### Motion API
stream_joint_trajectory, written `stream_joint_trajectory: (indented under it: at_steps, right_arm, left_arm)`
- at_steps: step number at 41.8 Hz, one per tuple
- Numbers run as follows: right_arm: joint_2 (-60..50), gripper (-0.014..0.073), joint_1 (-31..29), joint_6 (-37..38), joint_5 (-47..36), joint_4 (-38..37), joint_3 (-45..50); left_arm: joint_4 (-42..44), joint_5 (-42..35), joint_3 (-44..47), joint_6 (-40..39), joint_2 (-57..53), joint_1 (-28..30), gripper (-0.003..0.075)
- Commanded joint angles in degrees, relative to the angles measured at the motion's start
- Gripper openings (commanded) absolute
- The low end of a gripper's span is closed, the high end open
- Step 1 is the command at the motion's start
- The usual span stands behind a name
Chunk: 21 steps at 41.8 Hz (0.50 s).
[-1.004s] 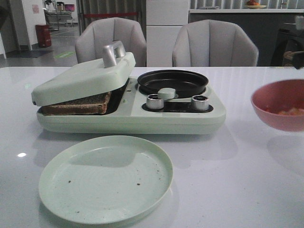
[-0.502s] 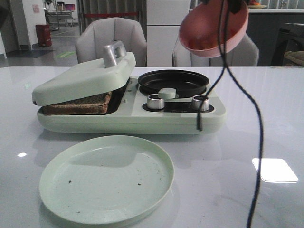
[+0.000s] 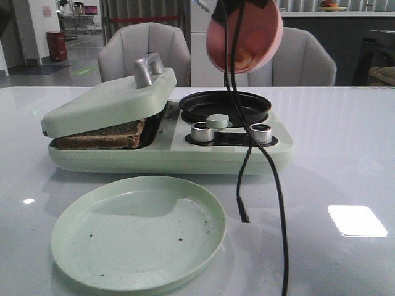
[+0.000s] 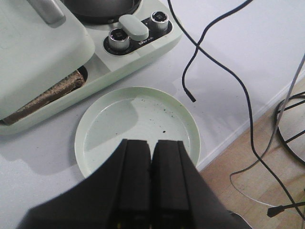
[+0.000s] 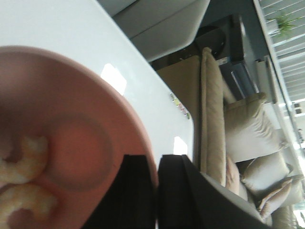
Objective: Make breakfast with bread and shrimp
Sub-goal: 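Lift the pink bowl and tip the shrimp into the black frying pan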
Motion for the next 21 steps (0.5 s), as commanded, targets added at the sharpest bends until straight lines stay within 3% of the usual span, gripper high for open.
stream_joint_trajectory:
  at_steps: [1,12,21]
  right_arm:
    - [-3.5,0.0050,0.4,0.9,0.2,-9.1,-2.2]
    - [-3.4,0.0050,0.7,0.9,1.8,-14.4,-2.2]
    - [-3.4,0.0050,1.2,0.9,5.3,-26.2,-2.2]
  left_arm:
    - [-1.8,-3.7,-1.5,0.1,-0.2,-0.4,0.0101]
    - [-1.8,-3.7,-1.5,0.1,-0.2,-0.4,0.0101]
    - [-1.8,-3.7,-1.5,0.1,-0.2,-0.4,0.0101]
